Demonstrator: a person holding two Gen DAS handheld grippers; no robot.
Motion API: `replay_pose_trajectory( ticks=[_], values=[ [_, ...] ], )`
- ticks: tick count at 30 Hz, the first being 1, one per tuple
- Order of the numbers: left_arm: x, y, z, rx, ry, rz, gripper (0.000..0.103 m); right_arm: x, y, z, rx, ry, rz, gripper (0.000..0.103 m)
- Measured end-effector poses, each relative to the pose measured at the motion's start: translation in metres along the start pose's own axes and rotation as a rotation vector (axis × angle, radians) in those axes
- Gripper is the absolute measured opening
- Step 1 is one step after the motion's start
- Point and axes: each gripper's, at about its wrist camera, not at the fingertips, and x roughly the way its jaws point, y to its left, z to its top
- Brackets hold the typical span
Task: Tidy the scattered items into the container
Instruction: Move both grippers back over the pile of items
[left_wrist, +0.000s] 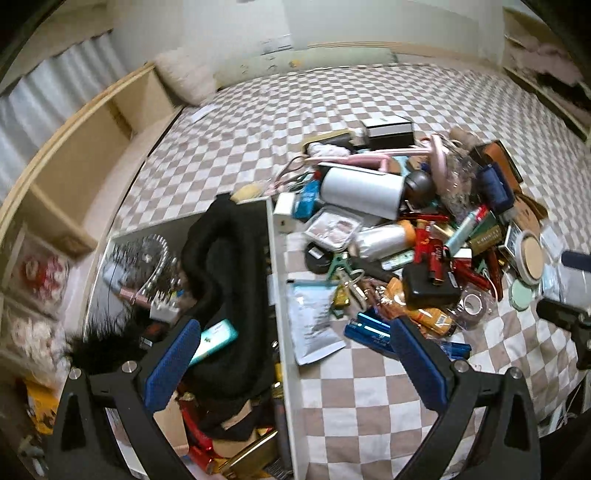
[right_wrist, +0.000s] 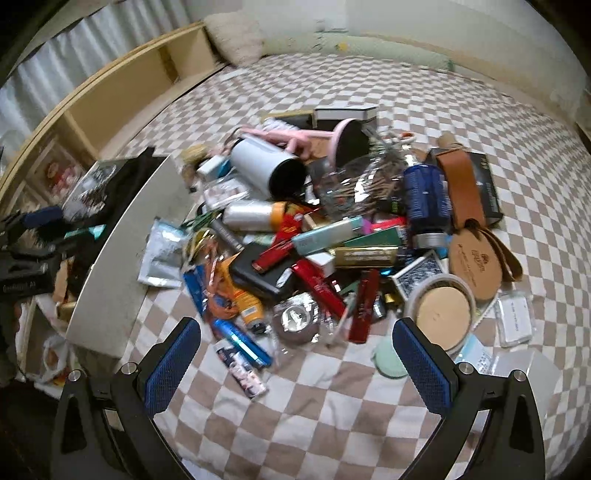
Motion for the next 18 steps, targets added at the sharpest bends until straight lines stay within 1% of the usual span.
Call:
replay_pose_trajectory(
  ticks=[2, 7, 9, 13, 16, 18],
  values=[
    [-0.001, -0.008, 0.004, 0.009, -0.006, -0.010, 0.103, 0.001, -0.004, -0.001, 0.019, -0.002, -0.008, 0.103],
    [0.002, -0.024, 0.010, 0.021, 0.006, -0.062, 0.103, 0.008, -0.014, -0.004, 0.043, 0.039, -0.027, 0.103],
    [0.004, -0.030, 0.011, 0.032, 0.017, -0.077, 0.103, 0.012, -0.018, -0.005, 0.068, 0.075, -0.030, 0.103],
    [0.009, -0.040, 0.010, 0.038, 0.051, -0.116, 0.103, 0.024, -0.035, -0.007, 0.163, 0.169, -0.045, 0.103],
    [0.014, -0.047, 0.007, 0.045, 0.077, -0.131, 0.103, 0.027, -0.044, -0.011, 0.190, 0.192, -0.081, 0.103],
    [0.018, -0.052, 0.005, 0.056, 0.095, -0.136, 0.103, 0.031, -0.050, -0.015, 0.199, 0.210, -0.073, 0.103]
  ],
)
